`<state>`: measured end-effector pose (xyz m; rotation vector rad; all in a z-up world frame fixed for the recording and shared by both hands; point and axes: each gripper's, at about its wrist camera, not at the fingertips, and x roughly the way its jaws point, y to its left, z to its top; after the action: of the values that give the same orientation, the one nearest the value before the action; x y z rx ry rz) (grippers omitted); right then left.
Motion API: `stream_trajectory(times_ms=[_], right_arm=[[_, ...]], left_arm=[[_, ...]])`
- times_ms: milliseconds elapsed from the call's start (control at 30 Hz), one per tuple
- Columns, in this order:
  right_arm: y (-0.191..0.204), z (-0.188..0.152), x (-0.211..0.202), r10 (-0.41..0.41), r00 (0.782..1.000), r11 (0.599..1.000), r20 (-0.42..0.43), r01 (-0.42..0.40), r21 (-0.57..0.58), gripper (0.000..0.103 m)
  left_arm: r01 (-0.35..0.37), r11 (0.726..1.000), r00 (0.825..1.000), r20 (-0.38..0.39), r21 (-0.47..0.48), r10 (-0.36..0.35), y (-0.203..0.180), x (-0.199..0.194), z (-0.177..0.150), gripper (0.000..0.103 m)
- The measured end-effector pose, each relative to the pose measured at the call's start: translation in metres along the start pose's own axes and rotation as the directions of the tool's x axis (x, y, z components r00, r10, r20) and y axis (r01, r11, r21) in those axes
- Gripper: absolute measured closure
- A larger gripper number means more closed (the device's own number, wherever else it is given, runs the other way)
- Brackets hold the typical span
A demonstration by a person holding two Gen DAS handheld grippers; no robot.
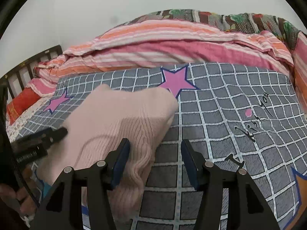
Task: Fold small clothes
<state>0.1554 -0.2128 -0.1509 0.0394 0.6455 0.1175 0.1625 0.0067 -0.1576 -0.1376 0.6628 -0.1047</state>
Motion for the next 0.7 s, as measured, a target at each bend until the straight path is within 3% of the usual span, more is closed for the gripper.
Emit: stream_trajectory(times_ms=[167,700], right_arm=[[0.002,-0.002,0.014,-0.056,0.997,0.998,-0.043,0.056,-0.001,0.043],[-0.003,-0.008,0.005,-0.045,0.997,0.998,-0.059,0.048,0.045,0.04]], left_arm=[[0.013,1.0,1.0,-0.003,-0.005,-0.013,0.001,0.001,0.0,0.028],[0.036,0.999,0.999,0.006,0.007,-0.036,0.002,-0.001,0.003,0.028]])
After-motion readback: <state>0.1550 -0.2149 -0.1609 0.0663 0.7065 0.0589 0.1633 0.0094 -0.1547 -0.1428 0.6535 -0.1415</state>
